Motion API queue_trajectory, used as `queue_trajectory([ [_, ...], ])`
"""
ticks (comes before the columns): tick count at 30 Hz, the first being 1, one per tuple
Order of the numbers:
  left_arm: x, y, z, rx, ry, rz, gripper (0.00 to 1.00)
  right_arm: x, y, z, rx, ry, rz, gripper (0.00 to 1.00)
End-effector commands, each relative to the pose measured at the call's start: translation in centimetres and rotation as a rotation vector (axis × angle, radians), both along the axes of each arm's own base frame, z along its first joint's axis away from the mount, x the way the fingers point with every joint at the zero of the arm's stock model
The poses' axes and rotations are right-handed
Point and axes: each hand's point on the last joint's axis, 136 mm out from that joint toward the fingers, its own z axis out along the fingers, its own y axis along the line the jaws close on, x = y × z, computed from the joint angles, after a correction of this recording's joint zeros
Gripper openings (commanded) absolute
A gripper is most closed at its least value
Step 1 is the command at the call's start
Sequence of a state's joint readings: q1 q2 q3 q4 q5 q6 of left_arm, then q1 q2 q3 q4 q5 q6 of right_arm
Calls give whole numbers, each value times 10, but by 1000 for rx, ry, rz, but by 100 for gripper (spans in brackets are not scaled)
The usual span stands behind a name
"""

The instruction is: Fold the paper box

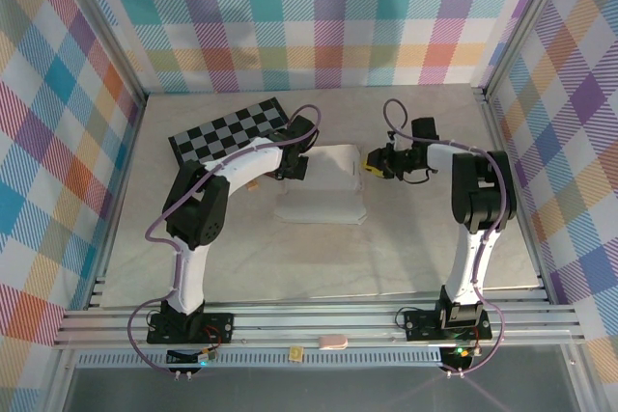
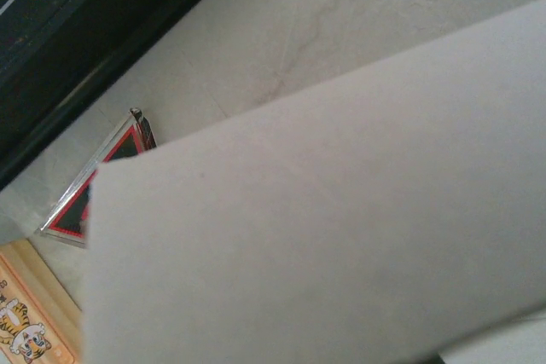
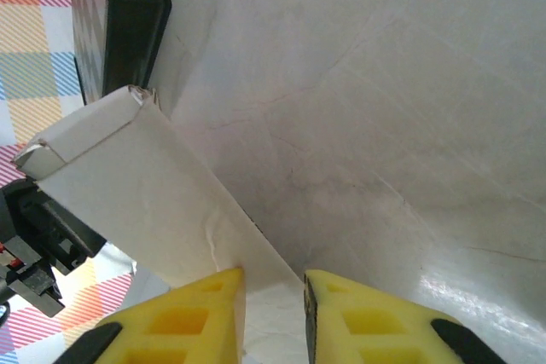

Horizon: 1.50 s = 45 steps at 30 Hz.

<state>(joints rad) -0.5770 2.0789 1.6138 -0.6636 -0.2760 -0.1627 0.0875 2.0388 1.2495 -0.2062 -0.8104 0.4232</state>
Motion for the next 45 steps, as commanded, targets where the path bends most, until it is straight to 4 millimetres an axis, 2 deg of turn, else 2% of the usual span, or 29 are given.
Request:
queue_trajectory([
  [1, -13, 15, -19, 87, 93, -32, 0, -4, 8, 1, 20, -15, 54, 27],
  [14, -14, 11, -18, 75, 102, -65, 0, -6, 29, 11, 64, -73, 135, 28],
  [19, -15, 10, -17, 69, 102, -67, 0, -8, 33, 10, 41, -79, 146, 27],
  [27, -14, 9, -14, 58, 94, -69, 0, -14, 38, 1, -122, -109, 174, 28],
  [34, -16, 9, -13, 57, 92, -69, 0, -15, 37, 8, -180, -143, 169, 32],
  [45, -20, 13, -10, 59, 81, -71, 0, -35, 47, 27, -53, -163, 216, 34],
])
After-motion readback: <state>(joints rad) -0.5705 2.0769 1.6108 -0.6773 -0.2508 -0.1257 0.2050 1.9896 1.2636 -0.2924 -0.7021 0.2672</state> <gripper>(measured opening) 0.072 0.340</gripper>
